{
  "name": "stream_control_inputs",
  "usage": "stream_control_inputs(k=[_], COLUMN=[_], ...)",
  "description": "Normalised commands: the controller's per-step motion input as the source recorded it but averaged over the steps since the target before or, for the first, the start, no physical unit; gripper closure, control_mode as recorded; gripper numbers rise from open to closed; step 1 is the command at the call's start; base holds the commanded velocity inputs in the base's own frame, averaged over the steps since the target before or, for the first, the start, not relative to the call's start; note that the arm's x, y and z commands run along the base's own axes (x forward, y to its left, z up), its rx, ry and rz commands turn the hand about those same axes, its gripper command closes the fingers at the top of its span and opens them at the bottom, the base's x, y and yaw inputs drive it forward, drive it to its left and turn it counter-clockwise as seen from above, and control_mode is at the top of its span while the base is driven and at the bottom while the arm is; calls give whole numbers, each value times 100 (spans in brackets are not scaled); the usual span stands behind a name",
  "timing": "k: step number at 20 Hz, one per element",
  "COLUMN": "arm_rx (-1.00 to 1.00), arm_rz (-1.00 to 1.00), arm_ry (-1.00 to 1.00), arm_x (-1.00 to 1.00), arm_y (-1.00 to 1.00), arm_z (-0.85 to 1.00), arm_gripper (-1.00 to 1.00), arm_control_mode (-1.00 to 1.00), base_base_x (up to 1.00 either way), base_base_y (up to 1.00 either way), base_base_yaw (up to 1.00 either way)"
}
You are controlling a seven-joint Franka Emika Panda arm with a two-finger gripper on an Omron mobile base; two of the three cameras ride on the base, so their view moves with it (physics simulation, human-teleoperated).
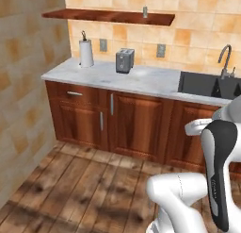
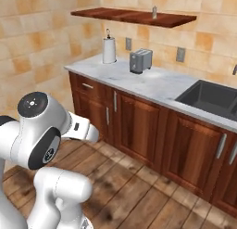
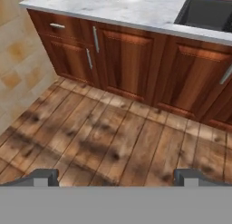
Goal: Get the candle and the wine from the cabinet and move them to the dining counter.
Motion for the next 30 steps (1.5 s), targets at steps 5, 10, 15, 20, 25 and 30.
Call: stream_control_inputs(k=[5, 10, 15, 20, 25, 30], arm_rx=[0, 0, 0, 0, 0, 0], arm_rz=[0, 0, 0, 0, 0, 0], arm_ry=[0, 0, 0, 0, 0, 0], arm_x=[0, 0, 0, 0, 0, 0], arm_y=[0, 0, 0, 0, 0, 0], arm_z=[0, 0, 0, 0, 0, 0], arm_gripper=[-100, -100, -100, -100, -100, -100], arm_control_mode=[100, 100, 100, 100, 100, 100], base_base_x=[70, 66, 68, 68, 71, 71], base_base_y=[11, 32, 40, 45, 49, 54], base_base_yaw=[-25, -41, -36, -27, -15, -5])
